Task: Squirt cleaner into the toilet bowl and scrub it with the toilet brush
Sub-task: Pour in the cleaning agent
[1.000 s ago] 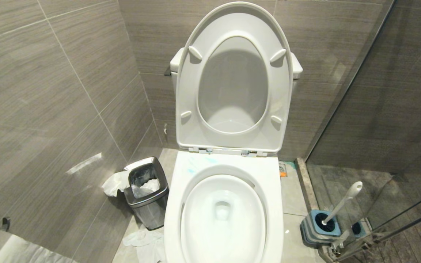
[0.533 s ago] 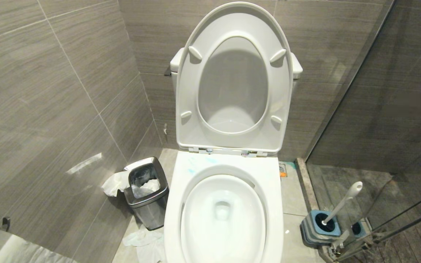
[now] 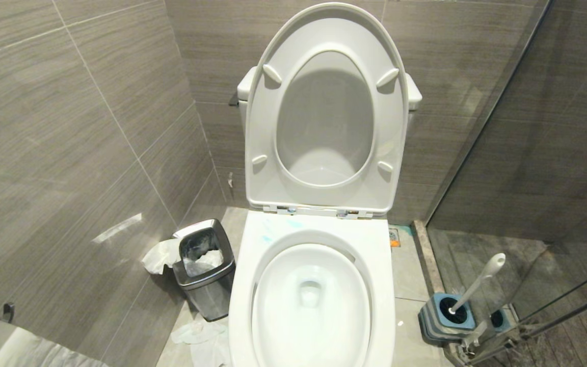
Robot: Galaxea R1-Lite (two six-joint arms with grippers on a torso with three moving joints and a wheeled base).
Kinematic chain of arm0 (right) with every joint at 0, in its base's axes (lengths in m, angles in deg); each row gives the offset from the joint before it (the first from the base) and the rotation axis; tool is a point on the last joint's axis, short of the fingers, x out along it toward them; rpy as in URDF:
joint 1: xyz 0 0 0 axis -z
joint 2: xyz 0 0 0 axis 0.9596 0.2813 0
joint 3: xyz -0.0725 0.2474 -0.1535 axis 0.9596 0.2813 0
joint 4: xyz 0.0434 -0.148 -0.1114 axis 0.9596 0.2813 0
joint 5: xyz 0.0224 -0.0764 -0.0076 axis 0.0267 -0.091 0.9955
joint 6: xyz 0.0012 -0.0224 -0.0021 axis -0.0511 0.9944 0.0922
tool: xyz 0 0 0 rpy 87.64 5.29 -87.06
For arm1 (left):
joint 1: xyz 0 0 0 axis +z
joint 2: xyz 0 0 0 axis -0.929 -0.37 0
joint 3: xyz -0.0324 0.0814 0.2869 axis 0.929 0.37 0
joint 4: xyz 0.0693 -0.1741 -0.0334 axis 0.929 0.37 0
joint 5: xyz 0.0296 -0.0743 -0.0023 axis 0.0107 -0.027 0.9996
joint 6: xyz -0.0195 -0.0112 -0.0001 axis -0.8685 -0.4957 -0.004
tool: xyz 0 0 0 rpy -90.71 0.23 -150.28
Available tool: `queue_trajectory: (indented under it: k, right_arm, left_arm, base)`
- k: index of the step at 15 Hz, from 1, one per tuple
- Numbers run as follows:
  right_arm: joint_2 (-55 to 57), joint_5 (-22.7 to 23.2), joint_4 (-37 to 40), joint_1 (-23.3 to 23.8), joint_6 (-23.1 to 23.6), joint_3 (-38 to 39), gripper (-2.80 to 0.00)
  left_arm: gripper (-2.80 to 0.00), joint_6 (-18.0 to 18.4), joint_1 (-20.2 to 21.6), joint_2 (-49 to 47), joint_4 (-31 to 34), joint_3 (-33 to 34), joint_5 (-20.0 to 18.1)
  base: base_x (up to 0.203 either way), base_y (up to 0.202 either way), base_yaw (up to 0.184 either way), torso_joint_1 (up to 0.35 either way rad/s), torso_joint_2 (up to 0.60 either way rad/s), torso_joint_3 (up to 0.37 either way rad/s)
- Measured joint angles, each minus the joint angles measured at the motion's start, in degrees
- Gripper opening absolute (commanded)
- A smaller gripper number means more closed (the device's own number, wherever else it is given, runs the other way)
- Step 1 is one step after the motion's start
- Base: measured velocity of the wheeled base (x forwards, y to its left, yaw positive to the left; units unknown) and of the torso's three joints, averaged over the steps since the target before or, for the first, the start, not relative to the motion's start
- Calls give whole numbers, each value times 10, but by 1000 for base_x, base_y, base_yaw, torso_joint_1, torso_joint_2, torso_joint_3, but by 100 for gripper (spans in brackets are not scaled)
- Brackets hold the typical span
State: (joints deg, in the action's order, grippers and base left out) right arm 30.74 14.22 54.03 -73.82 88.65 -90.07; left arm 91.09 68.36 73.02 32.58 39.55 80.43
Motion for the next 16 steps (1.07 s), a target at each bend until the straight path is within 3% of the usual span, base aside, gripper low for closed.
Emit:
queue_trajectory:
  k: [16]
  right_arm:
    - [0,0,0,0,0,0,-280]
  left_arm:
    - [-280,-8,0,0,0,0,3]
  base:
    - [0,0,0,0,0,0]
